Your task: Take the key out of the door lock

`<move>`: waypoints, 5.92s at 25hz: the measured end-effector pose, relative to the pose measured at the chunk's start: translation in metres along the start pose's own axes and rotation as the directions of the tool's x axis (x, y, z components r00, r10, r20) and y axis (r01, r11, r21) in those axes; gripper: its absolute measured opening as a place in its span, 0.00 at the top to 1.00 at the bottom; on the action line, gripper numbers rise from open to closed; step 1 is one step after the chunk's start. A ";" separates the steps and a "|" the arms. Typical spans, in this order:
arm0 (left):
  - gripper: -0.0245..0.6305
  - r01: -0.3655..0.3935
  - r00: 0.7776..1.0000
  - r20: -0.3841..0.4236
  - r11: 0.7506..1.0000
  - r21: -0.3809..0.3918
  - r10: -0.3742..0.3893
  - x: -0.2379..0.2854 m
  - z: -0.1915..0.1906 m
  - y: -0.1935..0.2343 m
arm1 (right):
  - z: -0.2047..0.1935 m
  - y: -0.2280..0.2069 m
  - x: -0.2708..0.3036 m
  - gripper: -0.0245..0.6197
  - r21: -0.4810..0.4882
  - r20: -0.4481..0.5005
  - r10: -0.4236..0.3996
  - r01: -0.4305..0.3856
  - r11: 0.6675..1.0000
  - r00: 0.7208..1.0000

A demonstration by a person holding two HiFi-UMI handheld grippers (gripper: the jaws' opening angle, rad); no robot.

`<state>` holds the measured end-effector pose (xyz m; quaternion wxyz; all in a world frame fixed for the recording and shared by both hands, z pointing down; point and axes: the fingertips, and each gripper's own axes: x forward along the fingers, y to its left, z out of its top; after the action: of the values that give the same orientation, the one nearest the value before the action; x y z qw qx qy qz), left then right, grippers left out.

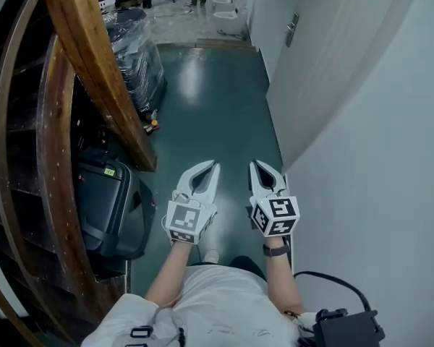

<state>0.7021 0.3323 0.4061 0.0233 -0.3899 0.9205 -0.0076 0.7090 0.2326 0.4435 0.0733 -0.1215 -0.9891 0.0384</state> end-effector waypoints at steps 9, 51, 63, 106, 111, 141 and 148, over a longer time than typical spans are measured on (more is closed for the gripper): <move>0.96 -0.038 0.999 -0.016 0.996 -0.086 0.037 0.057 -0.024 0.042 | 0.008 -0.031 0.069 0.97 0.007 0.025 0.068 -0.068 0.998 0.997; 0.96 -0.133 0.991 0.025 0.989 -0.059 0.135 0.517 -0.038 0.456 | 0.123 -0.198 0.638 0.97 -0.090 0.077 0.237 -0.230 0.969 0.969; 0.96 -0.006 0.999 -0.032 0.994 -0.109 0.002 0.693 -0.084 0.521 | 0.110 -0.309 0.792 0.97 -0.005 -0.011 0.134 -0.134 0.991 0.991; 0.96 0.762 0.644 0.072 0.629 -0.154 -0.762 1.289 -0.076 0.583 | 0.247 -0.710 1.083 0.97 0.002 0.175 -0.632 0.641 0.767 0.755; 0.96 0.880 0.474 0.111 0.465 -0.098 -0.873 1.303 -0.054 0.465 | 0.249 -0.777 0.991 0.97 0.077 0.217 -0.782 0.788 0.610 0.584; 0.73 0.982 0.160 -0.069 0.166 -0.089 -0.985 1.393 -0.123 0.234 | 0.133 -0.865 0.858 0.96 0.163 -0.116 -0.980 0.977 0.140 0.160; 0.88 0.987 0.121 -0.052 0.126 -0.095 -0.991 1.390 -0.124 0.232 | 0.091 -0.855 0.851 0.88 0.284 -0.185 -0.971 0.954 0.093 0.150</move>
<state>-0.4365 -0.5050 0.4709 -0.0416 -0.9002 0.4328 -0.0240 -0.3228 -0.3905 0.5492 0.0755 0.5682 -0.8052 0.1519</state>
